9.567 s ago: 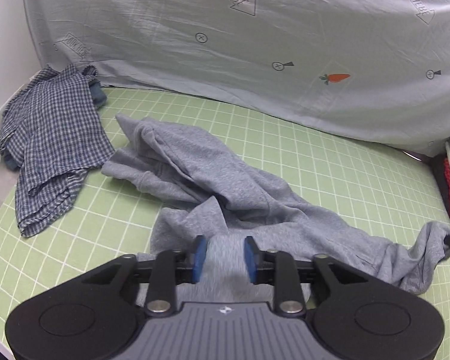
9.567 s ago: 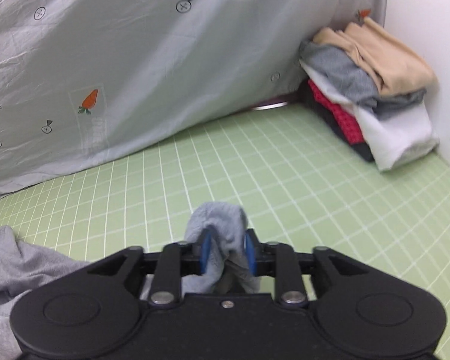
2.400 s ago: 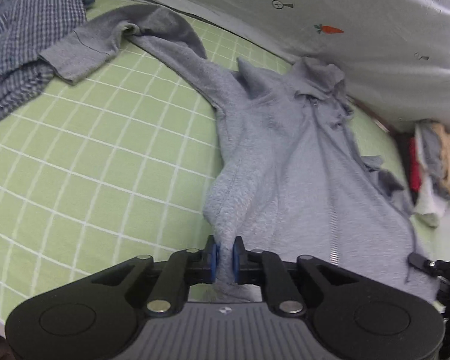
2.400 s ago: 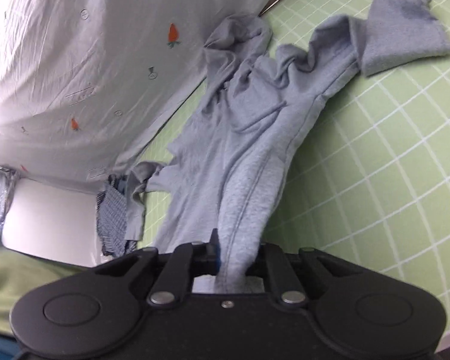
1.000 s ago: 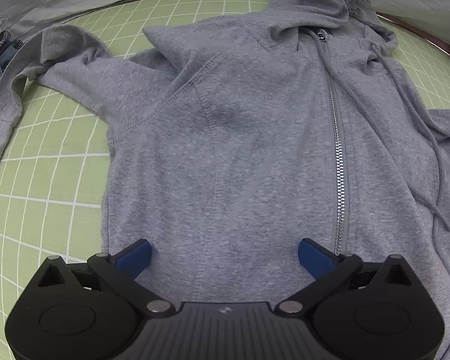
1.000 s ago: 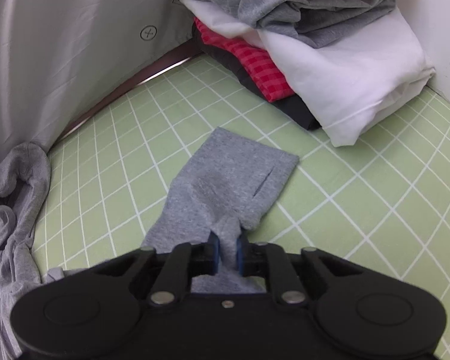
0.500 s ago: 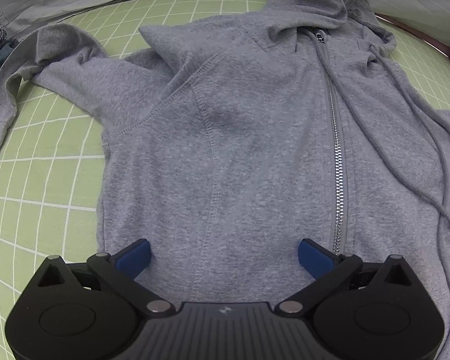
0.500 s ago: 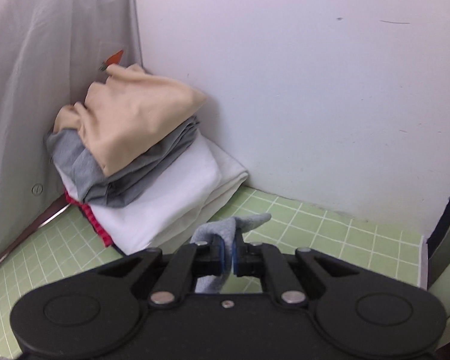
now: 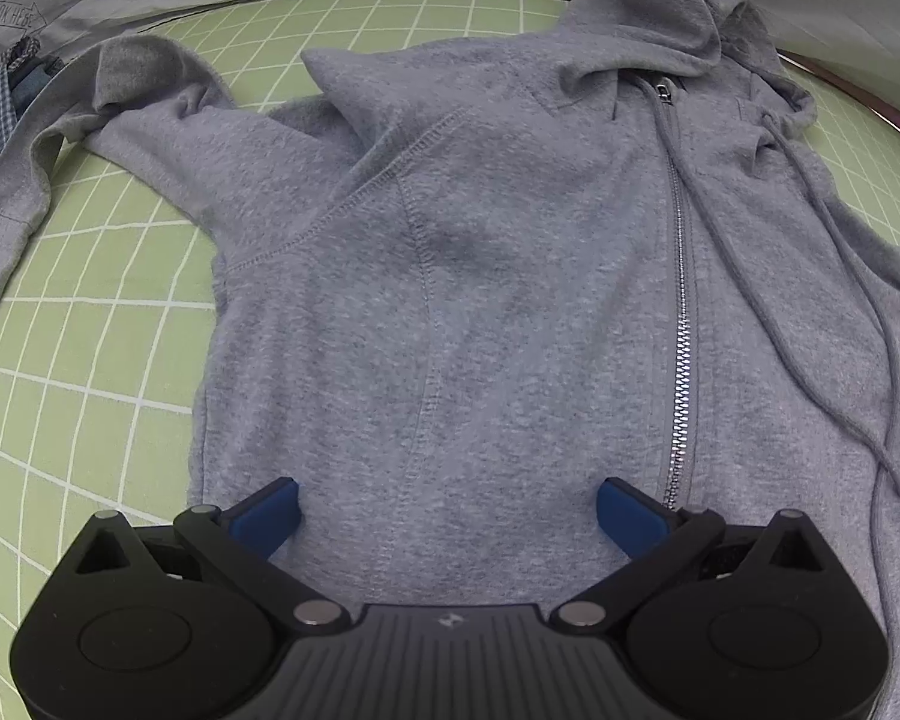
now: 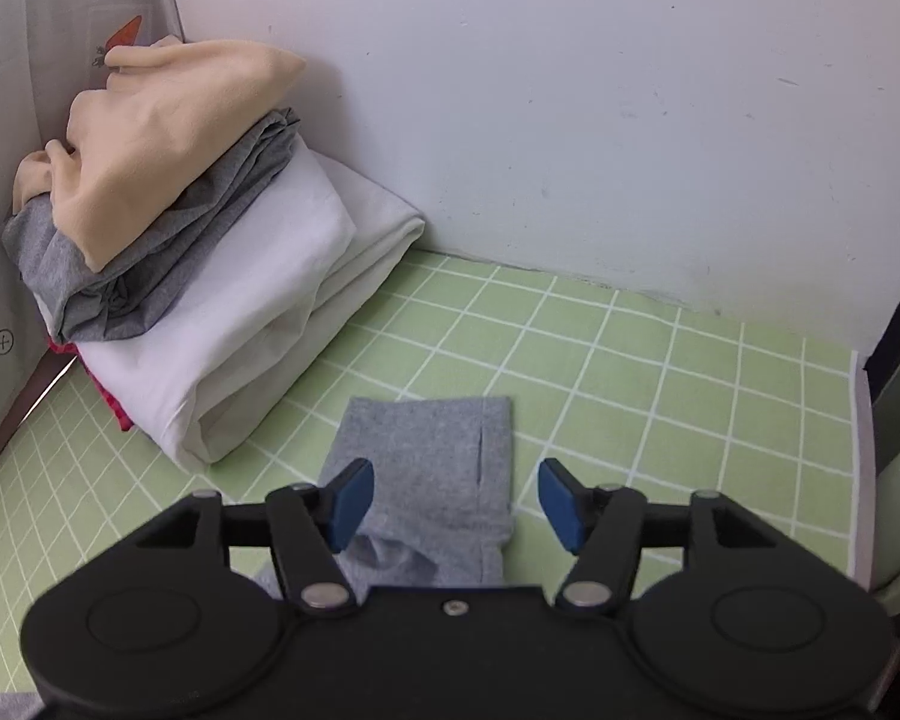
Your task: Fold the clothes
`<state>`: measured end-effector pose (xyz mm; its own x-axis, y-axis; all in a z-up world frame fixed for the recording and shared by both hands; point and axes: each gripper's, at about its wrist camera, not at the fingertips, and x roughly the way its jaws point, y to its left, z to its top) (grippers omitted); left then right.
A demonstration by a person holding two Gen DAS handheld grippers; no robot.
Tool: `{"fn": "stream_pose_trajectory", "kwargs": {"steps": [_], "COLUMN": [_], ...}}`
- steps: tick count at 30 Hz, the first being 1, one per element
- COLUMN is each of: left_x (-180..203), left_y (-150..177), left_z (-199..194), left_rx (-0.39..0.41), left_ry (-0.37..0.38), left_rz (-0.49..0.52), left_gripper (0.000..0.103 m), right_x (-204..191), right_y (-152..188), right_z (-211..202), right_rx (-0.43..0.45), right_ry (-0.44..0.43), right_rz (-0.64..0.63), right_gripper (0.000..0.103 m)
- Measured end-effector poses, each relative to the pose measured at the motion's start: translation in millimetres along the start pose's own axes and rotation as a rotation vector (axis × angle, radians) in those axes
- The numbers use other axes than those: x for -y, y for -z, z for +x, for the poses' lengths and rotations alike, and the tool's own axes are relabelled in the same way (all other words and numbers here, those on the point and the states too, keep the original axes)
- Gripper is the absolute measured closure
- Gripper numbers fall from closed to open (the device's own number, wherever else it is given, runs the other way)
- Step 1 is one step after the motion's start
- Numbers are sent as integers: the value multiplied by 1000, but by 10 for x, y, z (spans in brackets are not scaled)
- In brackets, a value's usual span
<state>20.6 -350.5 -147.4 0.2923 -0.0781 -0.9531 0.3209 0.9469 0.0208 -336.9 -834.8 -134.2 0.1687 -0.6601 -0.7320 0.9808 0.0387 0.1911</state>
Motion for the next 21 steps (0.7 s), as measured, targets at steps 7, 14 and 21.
{"fn": "stream_pose_trajectory", "kwargs": {"steps": [7,14,21], "left_x": [-16,6,12], "left_y": [28,31,40], "left_z": [24,36,58], "left_rx": [5,12,9], "left_ry": [-5,-17,-23], "left_rz": [-17,-51,-71], "left_gripper": [0,0,0], "right_x": [155,-42,84], "right_y": [-56,-50,-385], "right_z": [477,542,118], "right_rx": [-92,-75,183], "right_ry": [10,32,101], "right_rz": [72,-139,-131], "right_gripper": [40,94,96]}}
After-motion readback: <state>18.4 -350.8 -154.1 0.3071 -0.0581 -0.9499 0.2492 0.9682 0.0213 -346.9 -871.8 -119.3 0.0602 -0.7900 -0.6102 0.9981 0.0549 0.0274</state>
